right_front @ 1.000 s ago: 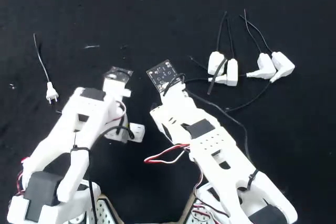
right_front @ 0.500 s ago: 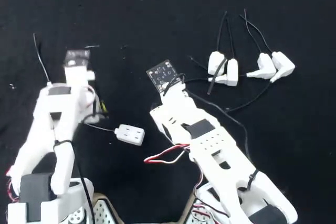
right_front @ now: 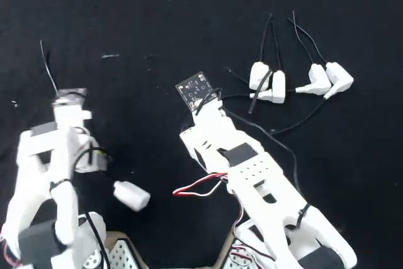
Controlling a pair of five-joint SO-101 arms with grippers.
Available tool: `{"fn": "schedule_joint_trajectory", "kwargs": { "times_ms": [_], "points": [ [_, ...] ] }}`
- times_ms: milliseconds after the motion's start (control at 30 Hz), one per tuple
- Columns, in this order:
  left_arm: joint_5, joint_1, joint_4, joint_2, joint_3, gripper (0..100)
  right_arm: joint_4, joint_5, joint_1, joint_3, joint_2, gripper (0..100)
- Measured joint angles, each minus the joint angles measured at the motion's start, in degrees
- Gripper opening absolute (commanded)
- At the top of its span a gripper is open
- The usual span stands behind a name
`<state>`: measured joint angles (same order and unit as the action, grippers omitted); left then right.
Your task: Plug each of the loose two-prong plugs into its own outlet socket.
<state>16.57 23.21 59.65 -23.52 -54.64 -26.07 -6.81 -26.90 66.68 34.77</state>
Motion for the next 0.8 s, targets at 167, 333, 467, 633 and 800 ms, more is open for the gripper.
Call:
{"fn": "schedule_joint_trajectory", "kwargs": {
  "times_ms": [167, 333, 467, 633, 800],
  "points": [
    [0.5, 3.4, 2.5, -7.9, 3.5, 22, 0.0, 0.0, 0.0, 0.0, 0.0, 24.4],
    [4.0, 3.0, 8.0, -15.5, 4.0, 22, 0.0, 0.0, 0.0, 0.0, 0.0, 24.4],
    [19.3, -3.3, 22.6, -19.4, 4.0, 22, 0.0, 0.0, 0.0, 0.0, 0.0, 24.4],
    [27.0, -11.5, 30.7, -20.9, 3.2, 22, 0.0, 0.1, 3.4, 0.0, 0.0, 24.4],
    [27.4, -19.6, 27.6, -21.5, -3.3, 22, 0.0, 0.2, 9.2, 0.0, 0.0, 24.4]
  ]
}}
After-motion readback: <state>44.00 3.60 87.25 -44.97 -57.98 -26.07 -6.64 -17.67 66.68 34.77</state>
